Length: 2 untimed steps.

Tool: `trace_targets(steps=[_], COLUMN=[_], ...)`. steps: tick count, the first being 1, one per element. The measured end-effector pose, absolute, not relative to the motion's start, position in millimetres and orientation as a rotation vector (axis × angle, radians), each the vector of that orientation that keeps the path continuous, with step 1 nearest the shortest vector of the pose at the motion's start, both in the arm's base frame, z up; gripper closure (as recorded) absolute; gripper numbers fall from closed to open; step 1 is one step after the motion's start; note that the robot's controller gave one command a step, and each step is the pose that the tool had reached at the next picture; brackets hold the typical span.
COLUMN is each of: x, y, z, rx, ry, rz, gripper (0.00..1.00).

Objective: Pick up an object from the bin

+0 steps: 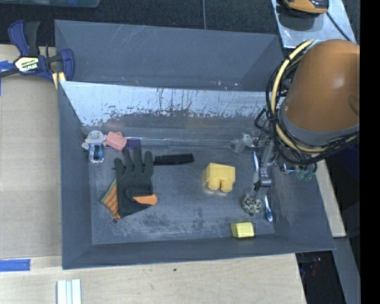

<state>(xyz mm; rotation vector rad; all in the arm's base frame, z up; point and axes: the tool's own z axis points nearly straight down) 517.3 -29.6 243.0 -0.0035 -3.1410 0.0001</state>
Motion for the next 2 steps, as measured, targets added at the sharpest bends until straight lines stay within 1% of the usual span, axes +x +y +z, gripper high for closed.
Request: trace_targets(steps=[1, 2], x=[518.6, 554.8], y=[-29.6, -51.1], z=[244.4, 153.3], rx=[-0.002, 0.047], ry=[-3.146, -3.152], rz=[0.000, 0.002], gripper=[0.00, 0.00])
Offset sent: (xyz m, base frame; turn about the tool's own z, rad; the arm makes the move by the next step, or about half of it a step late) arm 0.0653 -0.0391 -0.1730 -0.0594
